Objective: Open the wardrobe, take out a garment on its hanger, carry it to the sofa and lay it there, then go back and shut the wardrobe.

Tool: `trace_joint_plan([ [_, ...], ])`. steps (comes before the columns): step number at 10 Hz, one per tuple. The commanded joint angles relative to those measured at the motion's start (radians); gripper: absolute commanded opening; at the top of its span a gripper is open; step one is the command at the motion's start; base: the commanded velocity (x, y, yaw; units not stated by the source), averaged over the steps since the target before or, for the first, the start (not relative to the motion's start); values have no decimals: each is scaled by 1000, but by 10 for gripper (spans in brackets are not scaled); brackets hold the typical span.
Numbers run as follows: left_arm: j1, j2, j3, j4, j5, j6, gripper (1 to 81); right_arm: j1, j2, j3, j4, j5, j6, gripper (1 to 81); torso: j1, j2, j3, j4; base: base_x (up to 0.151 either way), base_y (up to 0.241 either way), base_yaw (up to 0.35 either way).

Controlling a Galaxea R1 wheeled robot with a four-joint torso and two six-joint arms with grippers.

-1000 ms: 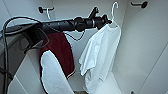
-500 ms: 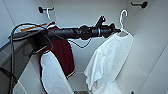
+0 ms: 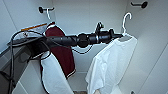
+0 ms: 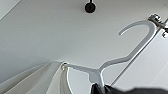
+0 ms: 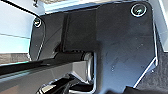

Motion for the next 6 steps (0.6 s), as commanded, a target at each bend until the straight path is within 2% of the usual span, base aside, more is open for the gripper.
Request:
trace_joint_plan([
  [1, -154, -42, 62, 13, -71, 17, 10, 36, 9, 15, 3, -60, -4, 811, 0, 0, 0, 0, 0, 0, 0],
  [3, -138, -65, 90, 15, -111, 20, 10, 35, 8, 16, 3, -60, -6, 811, 0, 0, 0, 0, 0, 0, 0],
  [6, -137, -75, 92, 15, -113, 22, 10, 35, 8, 16, 4, -60, -6, 811, 0, 0, 0, 0, 0, 0, 0],
])
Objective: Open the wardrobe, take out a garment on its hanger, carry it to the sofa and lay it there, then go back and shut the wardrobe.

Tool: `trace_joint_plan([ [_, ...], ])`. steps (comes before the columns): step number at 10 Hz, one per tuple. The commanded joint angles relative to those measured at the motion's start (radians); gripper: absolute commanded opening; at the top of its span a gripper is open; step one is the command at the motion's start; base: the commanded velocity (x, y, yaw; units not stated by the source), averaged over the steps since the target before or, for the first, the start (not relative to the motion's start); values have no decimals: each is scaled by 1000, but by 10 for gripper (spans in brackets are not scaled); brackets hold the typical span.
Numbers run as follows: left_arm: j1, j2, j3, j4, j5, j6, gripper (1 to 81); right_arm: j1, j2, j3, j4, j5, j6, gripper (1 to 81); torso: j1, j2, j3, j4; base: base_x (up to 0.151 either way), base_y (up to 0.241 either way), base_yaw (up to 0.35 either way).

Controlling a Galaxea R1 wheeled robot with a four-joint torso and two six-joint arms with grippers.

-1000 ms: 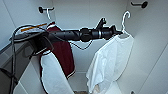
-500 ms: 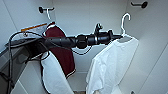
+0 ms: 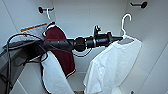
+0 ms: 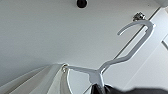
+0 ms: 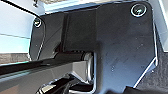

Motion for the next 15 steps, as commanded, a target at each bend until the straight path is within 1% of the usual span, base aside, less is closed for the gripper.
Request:
trace_joint_plan([
  [1, -166, -23, 2, 12, -59, 10, 10, 35, 9, 14, 4, -61, -5, 811, 0, 0, 0, 0, -66, 0, 0],
  [10, -146, -4, 2, 15, -50, 10, 10, 36, 11, 14, 2, -61, -6, 811, 0, 1, 0, 0, -90, 0, 0],
  [12, -126, 37, -27, 21, -47, 10, 10, 38, 11, 14, 4, -61, -9, 811, 0, 1, 0, 0, -98, 0, 0],
  [15, -111, 135, -76, 41, -44, 10, 10, 36, 9, 13, 4, -61, -9, 811, 0, 1, 0, 0, -98, 0, 0],
])
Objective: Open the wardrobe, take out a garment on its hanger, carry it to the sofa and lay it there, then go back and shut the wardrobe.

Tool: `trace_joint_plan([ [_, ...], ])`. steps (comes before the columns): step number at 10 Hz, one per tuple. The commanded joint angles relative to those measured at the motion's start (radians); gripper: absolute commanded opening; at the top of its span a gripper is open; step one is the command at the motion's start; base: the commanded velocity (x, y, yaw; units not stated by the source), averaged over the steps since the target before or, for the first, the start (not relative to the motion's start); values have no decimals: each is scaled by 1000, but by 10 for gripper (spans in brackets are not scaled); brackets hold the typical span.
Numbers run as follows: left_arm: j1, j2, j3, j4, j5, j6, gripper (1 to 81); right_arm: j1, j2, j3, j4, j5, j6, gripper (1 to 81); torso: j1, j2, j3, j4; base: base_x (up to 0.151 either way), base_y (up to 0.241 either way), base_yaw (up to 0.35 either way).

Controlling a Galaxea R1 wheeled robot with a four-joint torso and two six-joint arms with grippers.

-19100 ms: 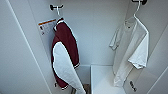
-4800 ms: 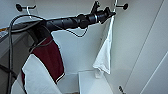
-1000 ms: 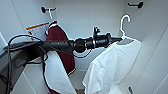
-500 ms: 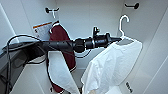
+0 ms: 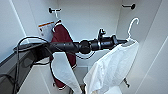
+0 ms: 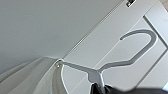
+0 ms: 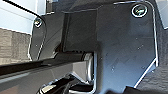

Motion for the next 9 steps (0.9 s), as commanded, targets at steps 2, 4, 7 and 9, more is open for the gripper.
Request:
trace_joint_plan([
  [2, -148, 43, -14, 25, -41, 9, 10, 34, 8, 13, 4, -60, -3, 811, 0, 0, 0, 0, -108, 0, 0],
  [4, -122, 29, -6, 38, -43, 9, 10, 35, 8, 13, 4, -62, -3, 811, 0, 0, 0, 0, -113, 0, 0],
  [7, -110, 27, -5, 43, -44, 9, 10, 34, 9, 13, 4, -60, -3, 811, 0, 0, 0, 0, -118, 0, 0],
  [9, -94, 21, -5, 44, -53, 9, 10, 32, 8, 13, 4, -60, -3, 811, 0, 0, 0, 0, -127, 0, 0],
])
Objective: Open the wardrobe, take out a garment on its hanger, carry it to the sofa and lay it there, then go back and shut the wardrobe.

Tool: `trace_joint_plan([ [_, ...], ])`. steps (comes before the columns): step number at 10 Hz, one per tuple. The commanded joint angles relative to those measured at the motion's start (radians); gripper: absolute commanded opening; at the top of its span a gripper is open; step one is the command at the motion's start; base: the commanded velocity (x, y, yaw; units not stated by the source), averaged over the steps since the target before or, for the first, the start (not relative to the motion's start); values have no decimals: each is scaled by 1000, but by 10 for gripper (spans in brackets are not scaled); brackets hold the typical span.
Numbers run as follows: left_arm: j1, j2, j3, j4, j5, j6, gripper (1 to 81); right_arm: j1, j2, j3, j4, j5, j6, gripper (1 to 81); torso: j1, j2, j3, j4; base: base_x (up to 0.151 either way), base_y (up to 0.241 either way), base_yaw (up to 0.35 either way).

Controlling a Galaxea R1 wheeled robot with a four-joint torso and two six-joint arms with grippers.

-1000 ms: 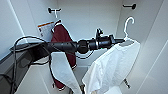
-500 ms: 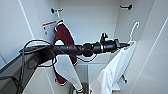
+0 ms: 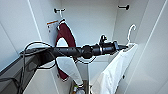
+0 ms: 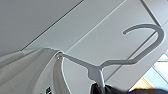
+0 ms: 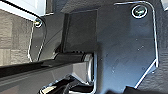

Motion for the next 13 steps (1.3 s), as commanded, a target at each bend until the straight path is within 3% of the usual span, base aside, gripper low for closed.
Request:
trace_joint_plan([
  [1, -162, -2, 15, 26, -62, 8, 10, 30, 6, 11, 5, -60, -3, 811, 0, 0, 0, 0, -129, 0, 0],
  [10, -123, -71, 72, 45, -64, 9, 10, 27, 9, 12, 4, -60, -3, 811, 0, 0, 0, 0, -145, 0, 0],
  [13, -97, -111, 76, 45, -102, 9, 10, 32, 9, 12, 4, -60, -3, 811, -2, 0, 0, 0, -150, 0, 0],
])
